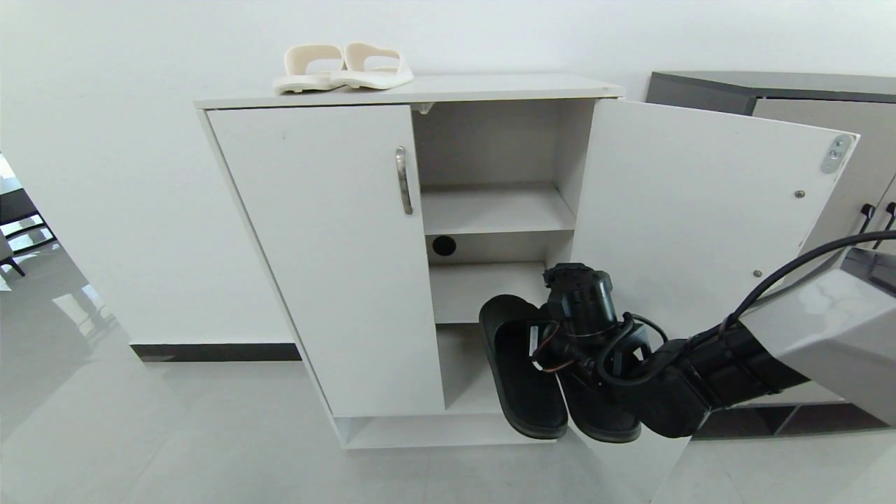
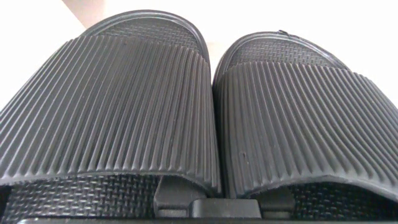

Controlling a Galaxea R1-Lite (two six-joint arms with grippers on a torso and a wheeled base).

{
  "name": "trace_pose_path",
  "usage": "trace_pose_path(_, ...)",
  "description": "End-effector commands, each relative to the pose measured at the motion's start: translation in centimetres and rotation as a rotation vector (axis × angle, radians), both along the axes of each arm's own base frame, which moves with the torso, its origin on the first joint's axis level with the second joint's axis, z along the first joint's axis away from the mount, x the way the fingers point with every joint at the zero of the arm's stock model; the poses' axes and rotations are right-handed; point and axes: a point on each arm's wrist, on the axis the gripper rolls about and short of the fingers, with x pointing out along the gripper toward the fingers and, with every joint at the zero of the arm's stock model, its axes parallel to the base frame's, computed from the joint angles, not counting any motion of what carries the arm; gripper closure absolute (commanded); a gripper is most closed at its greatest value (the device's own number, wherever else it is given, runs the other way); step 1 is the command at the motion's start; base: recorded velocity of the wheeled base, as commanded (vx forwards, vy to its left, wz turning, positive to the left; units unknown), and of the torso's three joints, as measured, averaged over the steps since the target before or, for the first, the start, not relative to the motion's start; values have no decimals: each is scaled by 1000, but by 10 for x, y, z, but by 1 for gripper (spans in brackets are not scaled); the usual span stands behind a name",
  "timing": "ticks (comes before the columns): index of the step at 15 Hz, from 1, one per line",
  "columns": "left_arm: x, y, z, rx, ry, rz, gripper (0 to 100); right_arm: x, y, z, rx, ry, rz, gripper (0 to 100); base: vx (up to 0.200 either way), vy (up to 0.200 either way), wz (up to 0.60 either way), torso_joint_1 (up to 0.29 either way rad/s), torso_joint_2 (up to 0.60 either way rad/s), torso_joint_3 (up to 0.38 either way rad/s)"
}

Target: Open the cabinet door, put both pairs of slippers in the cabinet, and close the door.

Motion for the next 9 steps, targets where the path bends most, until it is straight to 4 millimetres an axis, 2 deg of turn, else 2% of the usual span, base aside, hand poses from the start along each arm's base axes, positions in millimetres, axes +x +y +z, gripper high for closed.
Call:
trace_pose_path(1,5,-3,-6,-30,36,-241,100,-3,-1,-5,-6,2,5,100,0,0,0,0,0,0)
trace_pose_path(3,5,0,-6,-33,51,-473,100,-6,-1,-5,-6,-19,18,100,0,0,0,0,0,0)
trace_pose_path(4,4,2,-6,-29,35,-519,100,-7,-1,-7,-11,-21,23,100,0,0,0,0,0,0)
trace_pose_path(5,3,4,-7,-12,28,-401,100,-8,0,-7,-11,-31,27,100,0,0,0,0,0,0)
trace_pose_path(7,2,4,-7,-13,21,-327,100,-10,1,-8,-12,-30,33,100,0,0,0,0,0,0)
trace_pose_path(8,1,1,-8,-6,7,-203,100,-11,3,-8,-14,-29,38,100,0,0,0,0,0,0)
trace_pose_path(9,0,2,-8,-3,-2,-251,100,-13,3,-9,-16,-27,43,100,0,0,0,0,0,0)
